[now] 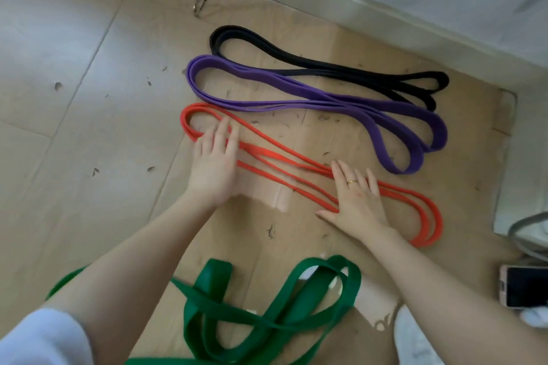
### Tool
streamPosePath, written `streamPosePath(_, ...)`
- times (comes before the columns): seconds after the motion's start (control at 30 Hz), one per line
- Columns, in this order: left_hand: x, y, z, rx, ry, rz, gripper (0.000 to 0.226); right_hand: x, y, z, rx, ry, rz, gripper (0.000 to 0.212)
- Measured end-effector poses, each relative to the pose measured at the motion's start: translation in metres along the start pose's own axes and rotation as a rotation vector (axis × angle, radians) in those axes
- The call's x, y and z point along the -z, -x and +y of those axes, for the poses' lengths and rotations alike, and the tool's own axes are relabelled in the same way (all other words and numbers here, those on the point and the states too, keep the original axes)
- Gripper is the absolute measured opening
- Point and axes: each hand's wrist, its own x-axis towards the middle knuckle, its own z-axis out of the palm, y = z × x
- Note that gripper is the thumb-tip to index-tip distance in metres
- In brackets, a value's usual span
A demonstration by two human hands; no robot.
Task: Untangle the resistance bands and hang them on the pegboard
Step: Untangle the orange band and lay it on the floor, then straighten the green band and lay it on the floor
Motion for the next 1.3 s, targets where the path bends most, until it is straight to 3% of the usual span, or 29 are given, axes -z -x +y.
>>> streamPosePath(0.07, -0.013, 0.008, 0.029, -0.294, -0.047, -0.025, 0.086, -0.007, 0.018, 0.029, -0.026, 0.031, -0.023, 0.102)
streamPosePath(0.13, -0.026, 0.006, 0.047, -0.432, -0.146, 0.000, 0.085, -0.015, 0.029, 0.054, -0.040, 0.044, -0.020, 0.096)
streamPosePath(0.23, -0.034, -0.009, 0.059, -0.428, -0.213, 0.090, 0.054, -0.024, 0.025, 0.070, 0.012, 0.110, 0.026, 0.076)
streamPosePath(0.37, -0.024, -0.030, 0.067, -0.426, -0.320, 0.194, 0.029, -0.026, 0.003, 0.078, 0.039, 0.150, 0.251, 0.038)
streamPosePath(0.47, -0.024, -0.031, 0.067, -0.443, -0.353, 0.165, 0.020, -0.028, -0.001, 0.078, -0.023, 0.134, 0.308, 0.037)
streamPosePath(0.57, -0.028, -0.025, 0.064, -0.413, -0.276, 0.141, 0.031, -0.024, 0.018, 0.056, -0.082, -0.006, 0.324, 0.052)
streamPosePath(0.63, -0.029, -0.017, 0.062, -0.386, -0.209, 0.088, 0.048, -0.018, 0.039, 0.035, -0.075, -0.218, 0.211, 0.052)
streamPosePath(0.77, -0.001, 0.010, 0.059, -0.318, -0.133, 0.007, 0.047, -0.022, 0.071, 0.003, -0.151, -0.481, -0.361, 0.073)
streamPosePath(0.87, 0.027, 0.036, 0.050, -0.303, -0.145, -0.056, 0.036, -0.024, 0.082, -0.012, -0.231, -0.506, -0.477, 0.060)
streamPosePath(1.0, 0.080, 0.076, 0.045, -0.360, -0.075, -0.071, 0.032, 0.014, 0.096, -0.015, -0.308, -0.703, -0.395, 0.035)
streamPosePath(1.13, 0.141, 0.124, 0.061, -0.537, 0.012, 0.091, 0.027, 0.114, 0.127, -0.025, -0.067, -0.704, -0.241, 0.018)
streamPosePath(1.23, 0.190, 0.163, 0.084, -0.512, 0.090, 0.101, 0.031, 0.196, 0.176, -0.042, 0.116, -0.563, 0.011, 0.024)
streamPosePath(1.3, 0.227, 0.191, 0.105, -0.503, 0.266, 0.214, 0.031, 0.238, 0.218, -0.051, 0.196, -0.674, 0.169, 0.021)
